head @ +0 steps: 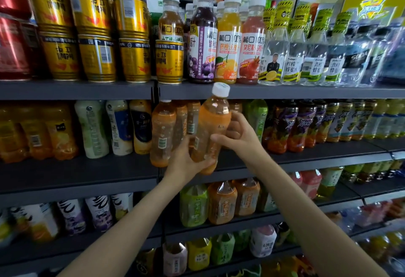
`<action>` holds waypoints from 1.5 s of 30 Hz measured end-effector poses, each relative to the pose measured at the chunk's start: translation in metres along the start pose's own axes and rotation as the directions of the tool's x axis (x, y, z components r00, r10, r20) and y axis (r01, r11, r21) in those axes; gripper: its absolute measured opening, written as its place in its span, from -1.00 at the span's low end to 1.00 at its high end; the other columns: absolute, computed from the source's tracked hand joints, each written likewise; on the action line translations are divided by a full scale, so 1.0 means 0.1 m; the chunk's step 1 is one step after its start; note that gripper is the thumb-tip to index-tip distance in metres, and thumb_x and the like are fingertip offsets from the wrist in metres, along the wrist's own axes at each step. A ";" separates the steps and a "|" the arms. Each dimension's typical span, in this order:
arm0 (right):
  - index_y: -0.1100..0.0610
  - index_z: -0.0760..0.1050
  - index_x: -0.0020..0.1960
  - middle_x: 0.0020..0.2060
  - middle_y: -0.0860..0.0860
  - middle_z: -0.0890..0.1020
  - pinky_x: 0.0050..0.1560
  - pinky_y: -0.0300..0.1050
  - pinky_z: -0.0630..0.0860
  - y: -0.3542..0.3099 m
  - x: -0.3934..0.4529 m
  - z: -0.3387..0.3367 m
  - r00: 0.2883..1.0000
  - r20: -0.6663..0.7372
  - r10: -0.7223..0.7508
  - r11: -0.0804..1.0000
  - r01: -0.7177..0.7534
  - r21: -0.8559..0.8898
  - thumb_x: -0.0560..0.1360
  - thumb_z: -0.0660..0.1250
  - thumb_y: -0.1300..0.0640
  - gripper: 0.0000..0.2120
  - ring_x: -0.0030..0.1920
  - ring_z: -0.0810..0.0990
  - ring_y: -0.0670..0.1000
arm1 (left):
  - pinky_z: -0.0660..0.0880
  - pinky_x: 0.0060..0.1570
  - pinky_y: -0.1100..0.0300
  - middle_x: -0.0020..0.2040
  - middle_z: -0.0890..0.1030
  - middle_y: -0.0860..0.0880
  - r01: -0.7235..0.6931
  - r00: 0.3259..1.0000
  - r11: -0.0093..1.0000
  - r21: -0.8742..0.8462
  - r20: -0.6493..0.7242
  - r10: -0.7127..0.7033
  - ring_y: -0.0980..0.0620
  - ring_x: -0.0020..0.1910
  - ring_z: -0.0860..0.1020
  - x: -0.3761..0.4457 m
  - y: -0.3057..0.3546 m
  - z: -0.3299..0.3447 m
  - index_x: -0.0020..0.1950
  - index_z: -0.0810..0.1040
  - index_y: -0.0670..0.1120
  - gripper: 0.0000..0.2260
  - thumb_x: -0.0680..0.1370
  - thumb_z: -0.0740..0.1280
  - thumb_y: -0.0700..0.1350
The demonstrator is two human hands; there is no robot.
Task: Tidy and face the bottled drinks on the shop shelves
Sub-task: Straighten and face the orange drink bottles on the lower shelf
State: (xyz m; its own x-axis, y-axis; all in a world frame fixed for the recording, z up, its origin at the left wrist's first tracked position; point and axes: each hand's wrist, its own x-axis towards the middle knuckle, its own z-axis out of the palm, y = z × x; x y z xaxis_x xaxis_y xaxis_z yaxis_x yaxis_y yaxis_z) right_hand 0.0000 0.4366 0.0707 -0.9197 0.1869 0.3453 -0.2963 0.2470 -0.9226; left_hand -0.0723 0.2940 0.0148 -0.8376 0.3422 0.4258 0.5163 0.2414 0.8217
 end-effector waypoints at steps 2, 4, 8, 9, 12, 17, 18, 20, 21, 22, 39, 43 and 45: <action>0.05 0.28 0.37 0.19 -0.02 0.54 0.07 -0.14 0.56 0.07 -0.03 0.16 0.993 -0.108 0.049 0.990 -0.062 -0.123 0.32 0.53 0.05 -0.29 0.15 0.55 -0.04 | 0.44 0.07 0.16 0.11 0.51 0.04 0.018 0.992 0.999 0.041 -0.128 -0.013 0.07 0.11 0.47 0.00 0.08 0.06 0.24 0.38 -0.04 -0.46 0.34 0.53 -0.03; 0.06 0.35 0.30 0.13 -0.05 0.57 0.11 -0.11 0.55 0.16 -0.03 0.28 0.977 -0.214 0.022 0.982 -0.062 -0.180 0.29 0.56 -0.01 -0.33 0.13 0.55 -0.06 | 0.43 0.01 0.16 0.10 0.52 0.02 -0.043 0.986 0.991 0.127 -0.155 0.062 0.05 0.09 0.48 0.00 0.12 0.07 0.17 0.40 -0.03 -0.53 0.35 0.51 -0.02; 0.05 0.44 0.21 0.06 0.00 0.63 0.10 0.00 0.57 0.22 0.02 0.18 0.941 -0.295 0.166 0.985 -0.148 0.085 0.25 0.57 -0.03 -0.41 0.08 0.61 0.00 | 0.41 -0.01 0.30 0.08 0.51 0.06 -0.144 0.988 0.980 0.135 0.072 0.136 0.13 0.05 0.48 0.06 0.10 -0.15 0.20 0.45 -0.03 -0.54 0.36 0.51 -0.01; 0.09 0.44 0.22 0.08 0.04 0.63 0.10 0.03 0.58 0.25 0.04 0.12 0.934 -0.261 0.245 0.956 -0.187 0.227 0.29 0.55 0.01 -0.44 0.08 0.62 0.04 | 0.40 -0.01 0.38 0.07 0.52 0.07 -0.143 0.987 0.986 0.082 0.079 0.136 0.16 0.04 0.49 0.07 0.08 -0.23 0.21 0.44 -0.04 -0.57 0.40 0.49 -0.04; 0.16 0.38 0.28 0.13 0.16 0.60 0.15 0.07 0.55 0.32 0.08 -0.05 0.912 -0.134 0.388 0.790 -0.254 0.558 0.36 0.46 0.09 -0.46 0.12 0.61 0.12 | 0.40 0.02 0.37 0.05 0.50 0.04 -0.111 0.977 0.993 0.049 -0.180 0.118 0.14 0.03 0.49 0.12 -0.06 -0.44 0.19 0.43 -0.09 -0.69 0.49 0.39 -0.11; 0.15 0.39 0.29 0.12 0.13 0.61 0.11 0.05 0.56 0.42 0.25 -0.17 0.908 -0.196 0.370 0.827 -0.226 0.515 0.42 0.44 0.15 -0.52 0.12 0.61 0.11 | 0.43 0.15 0.10 0.20 0.38 -0.08 0.060 0.917 0.983 0.176 -0.399 0.015 -0.06 0.16 0.45 0.21 -0.40 -0.55 0.30 0.31 -0.17 -0.51 0.46 0.42 -0.08; 0.13 0.39 0.29 0.12 0.10 0.61 0.10 0.05 0.57 0.46 0.29 -0.14 0.900 -0.245 0.359 0.873 -0.232 0.428 0.39 0.47 0.15 -0.49 0.13 0.60 0.10 | 0.42 0.20 0.05 0.25 0.35 -0.12 0.096 0.919 0.979 0.178 -0.394 -0.019 -0.09 0.20 0.43 0.24 -0.43 -0.55 0.35 0.28 -0.18 -0.44 0.45 0.43 -0.07; 0.12 0.39 0.28 0.12 0.04 0.59 0.10 0.05 0.56 0.56 0.34 -0.07 0.878 -0.362 0.314 0.947 -0.262 0.185 0.34 0.53 0.12 -0.43 0.14 0.57 0.07 | 0.34 0.30 0.05 0.35 0.30 -0.17 0.166 0.927 0.967 0.193 -0.365 -0.086 -0.12 0.31 0.35 0.31 -0.49 -0.51 0.43 0.20 -0.20 -0.31 0.43 0.46 -0.04; 0.13 0.38 0.26 0.11 0.02 0.57 0.10 0.01 0.55 0.62 0.36 -0.05 0.871 -0.409 0.272 0.960 -0.276 0.051 0.33 0.55 0.09 -0.42 0.13 0.55 0.05 | 0.29 0.33 0.05 0.38 0.29 -0.18 0.182 0.932 0.960 0.212 -0.348 -0.100 -0.13 0.36 0.30 0.35 -0.51 -0.50 0.45 0.17 -0.21 -0.26 0.42 0.47 -0.03; 0.14 0.36 0.24 0.10 0.02 0.56 0.08 -0.05 0.52 0.65 0.38 -0.02 0.873 -0.435 0.221 0.960 -0.274 -0.062 0.33 0.55 0.08 -0.41 0.12 0.54 0.04 | 0.27 0.35 0.03 0.39 0.30 -0.18 0.185 0.939 0.957 0.226 -0.328 -0.104 -0.13 0.38 0.28 0.39 -0.52 -0.48 0.46 0.15 -0.21 -0.23 0.40 0.48 -0.02; 0.22 0.38 0.31 0.29 0.14 0.36 0.03 0.06 0.44 1.38 0.80 0.34 0.868 -0.490 0.085 0.740 -0.384 -0.552 0.54 0.32 0.11 -0.61 0.20 0.47 0.23 | 0.39 0.09 0.11 0.10 0.40 -0.08 0.144 0.936 0.953 0.266 -0.349 -0.044 -0.09 0.19 0.40 0.60 -0.84 -0.44 0.15 0.29 -0.12 -0.44 0.34 0.51 0.04; 0.26 0.42 0.20 0.22 0.16 0.43 -0.03 0.05 0.44 1.37 1.17 0.41 0.844 -0.517 0.146 0.683 -0.464 -0.564 0.55 0.31 0.09 -0.69 0.14 0.51 0.23 | 0.38 0.07 0.15 0.10 0.38 -0.04 0.140 0.935 0.964 0.226 -0.349 -0.054 -0.05 0.18 0.40 0.62 -0.90 -0.44 0.09 0.22 -0.02 -0.45 0.33 0.52 0.05; 0.26 0.41 0.20 0.22 0.17 0.43 -0.03 0.05 0.46 1.39 1.33 0.47 0.831 -0.532 0.161 0.646 -0.496 -0.580 0.56 0.29 0.10 -0.71 0.13 0.53 0.24 | 0.43 0.09 0.09 0.13 0.42 -0.09 0.147 0.936 0.969 0.201 -0.345 -0.070 -0.05 0.16 0.43 0.63 -0.93 -0.44 0.10 0.22 0.01 -0.44 0.32 0.52 0.06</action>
State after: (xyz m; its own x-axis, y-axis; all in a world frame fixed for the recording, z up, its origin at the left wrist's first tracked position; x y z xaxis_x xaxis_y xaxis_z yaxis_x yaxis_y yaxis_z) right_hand -0.1752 0.4507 -0.0195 -0.6753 0.7007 0.2302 0.4145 0.6187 -0.6674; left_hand -0.1805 0.2534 -0.0179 -0.8818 -0.0100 0.4715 0.4130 0.4663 0.7823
